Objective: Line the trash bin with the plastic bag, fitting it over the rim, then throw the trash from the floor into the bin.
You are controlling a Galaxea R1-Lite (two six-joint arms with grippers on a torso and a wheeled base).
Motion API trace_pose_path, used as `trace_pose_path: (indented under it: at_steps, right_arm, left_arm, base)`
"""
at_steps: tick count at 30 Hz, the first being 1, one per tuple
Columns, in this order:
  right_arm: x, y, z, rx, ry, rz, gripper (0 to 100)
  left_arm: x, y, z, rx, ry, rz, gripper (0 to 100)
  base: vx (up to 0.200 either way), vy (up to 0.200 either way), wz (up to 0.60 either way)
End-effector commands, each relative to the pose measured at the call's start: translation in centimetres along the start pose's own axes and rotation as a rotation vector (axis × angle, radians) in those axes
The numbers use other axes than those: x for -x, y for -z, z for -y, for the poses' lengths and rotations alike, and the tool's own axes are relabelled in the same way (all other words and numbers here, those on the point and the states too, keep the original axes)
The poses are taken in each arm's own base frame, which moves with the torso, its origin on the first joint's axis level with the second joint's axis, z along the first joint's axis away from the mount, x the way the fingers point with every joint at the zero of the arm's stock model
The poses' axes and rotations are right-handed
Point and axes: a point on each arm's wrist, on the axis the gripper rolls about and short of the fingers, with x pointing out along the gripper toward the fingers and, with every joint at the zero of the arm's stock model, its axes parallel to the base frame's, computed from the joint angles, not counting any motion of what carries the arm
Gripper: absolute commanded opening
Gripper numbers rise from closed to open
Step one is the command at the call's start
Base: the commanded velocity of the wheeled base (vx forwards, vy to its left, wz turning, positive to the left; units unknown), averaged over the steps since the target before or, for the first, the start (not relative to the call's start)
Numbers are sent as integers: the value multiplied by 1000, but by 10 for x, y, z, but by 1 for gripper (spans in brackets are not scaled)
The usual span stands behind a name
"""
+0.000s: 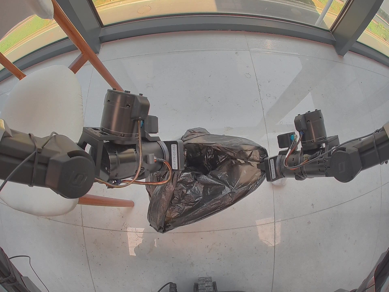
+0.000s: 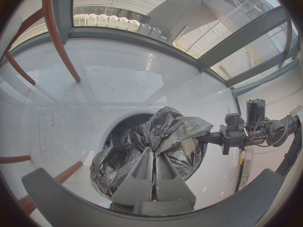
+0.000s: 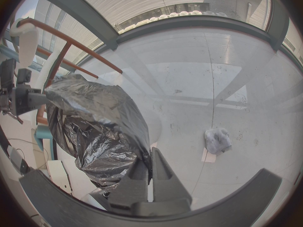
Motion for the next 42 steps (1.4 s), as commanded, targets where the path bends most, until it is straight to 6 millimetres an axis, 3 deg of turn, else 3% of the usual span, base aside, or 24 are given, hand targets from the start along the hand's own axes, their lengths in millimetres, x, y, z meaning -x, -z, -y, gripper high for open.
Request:
trace_pose_path:
  at_steps: [1,9,15,16,23,25,34,42]
  right_arm:
    - [-3,14,6,3,-3,-50,0]
    - [-10,23,21,-17,14,-85,0]
    - [-26,25,29,7,28,-52,0]
    - [-27,25,29,8,28,-52,100]
    - [-23,14,28,27,16,53,100]
    - [-4,5,23,36,-28,96,100]
    - [45,4,11,70,-158,164,100]
    - [71,-2,9,65,-152,238,100]
  left_arm:
    - [-1,10,9,-10,18,-35,0]
    - [0,32,32,-17,58,-131,0]
    - [-12,37,31,-20,41,-155,0]
    - [-13,37,31,-21,40,-156,0]
    - [-13,29,29,-12,33,-134,0]
    - [-15,19,17,10,6,-106,0]
    - [-18,-20,-5,55,-33,12,0]
    - [-32,-25,-33,88,-90,16,0]
  base:
    - [0,0,0]
    - [0,0,0]
    - [0,0,0]
    - [0,0,0]
    - [0,0,0]
    - [0,0,0]
    - [0,0,0]
    - [0,0,0]
